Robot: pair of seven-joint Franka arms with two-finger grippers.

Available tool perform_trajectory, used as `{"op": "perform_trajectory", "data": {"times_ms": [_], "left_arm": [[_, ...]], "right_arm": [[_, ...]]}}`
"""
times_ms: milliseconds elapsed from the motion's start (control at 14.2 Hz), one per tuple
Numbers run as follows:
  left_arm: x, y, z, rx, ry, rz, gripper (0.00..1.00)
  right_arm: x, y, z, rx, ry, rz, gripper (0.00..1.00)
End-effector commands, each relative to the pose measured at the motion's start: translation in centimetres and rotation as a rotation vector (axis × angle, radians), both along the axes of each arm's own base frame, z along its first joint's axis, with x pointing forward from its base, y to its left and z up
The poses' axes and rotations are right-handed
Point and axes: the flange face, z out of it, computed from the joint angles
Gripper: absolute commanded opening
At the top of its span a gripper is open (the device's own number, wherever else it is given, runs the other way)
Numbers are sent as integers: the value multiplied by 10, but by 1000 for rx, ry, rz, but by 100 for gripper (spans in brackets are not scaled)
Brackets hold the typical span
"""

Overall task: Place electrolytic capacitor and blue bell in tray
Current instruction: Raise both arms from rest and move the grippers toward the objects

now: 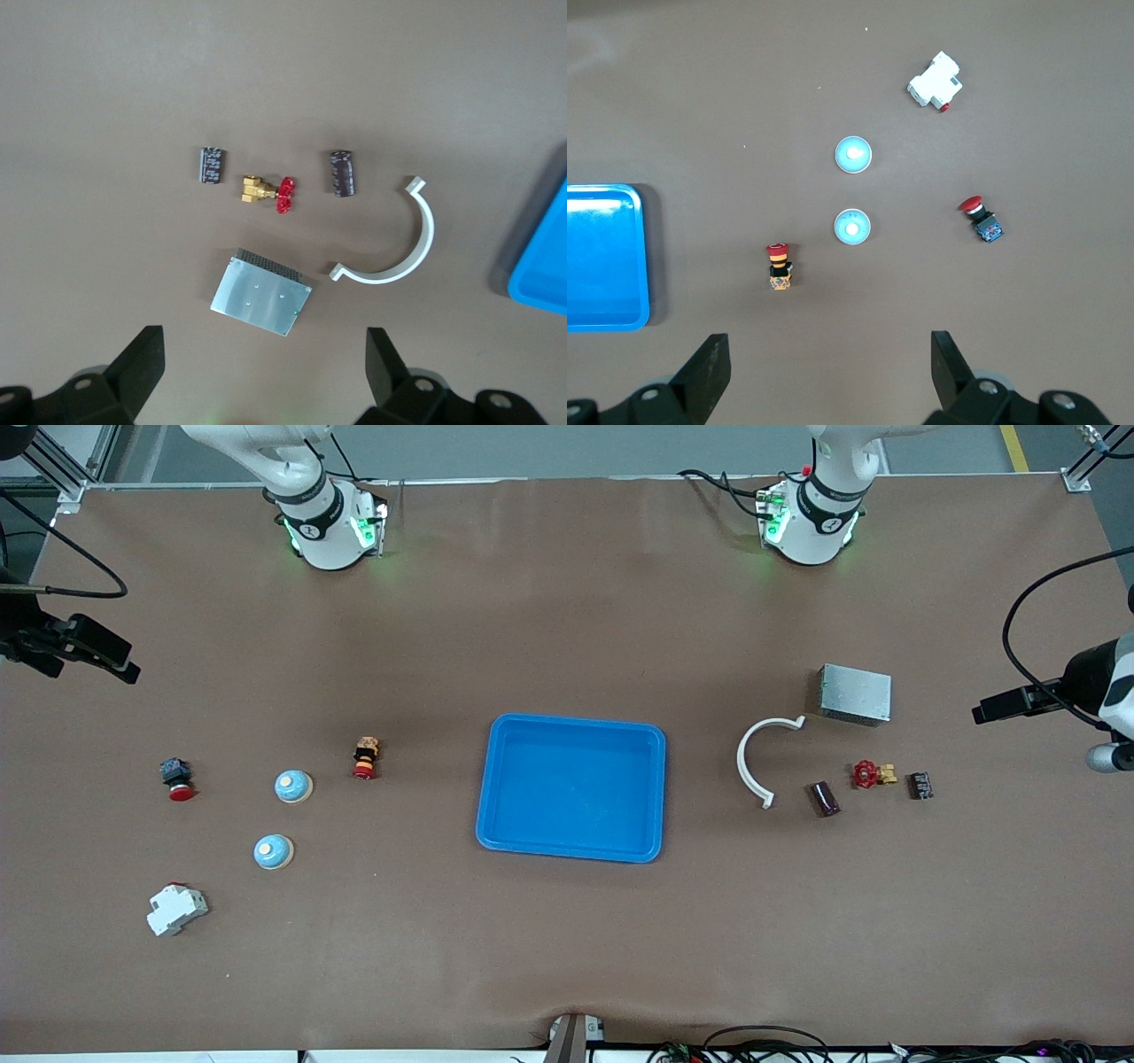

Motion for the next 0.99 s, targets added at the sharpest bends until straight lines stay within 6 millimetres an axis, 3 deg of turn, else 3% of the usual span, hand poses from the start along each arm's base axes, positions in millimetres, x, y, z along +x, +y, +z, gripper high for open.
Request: {"op": "perform_trajectory", "data": {"times_ms": [0,141,353,706,918], "left_arm": [[7,23,-26,-6,32,21,100],[14,35,-49,-1,56,37,100],[21,53,-88,31,68,50,100],[8,64,-172,93,8,28,100],[-11,85,-218,113,-16,38,100]], "right_arm": [[-9,2,-2,0,-3,-13,100],[-8,1,-9,-2,1,-14,100],[-5,0,-40,0,18,-18,100],[1,-1,-112,-2,37,-11,100],[6,0,-170,-4,49,-8,100]]}}
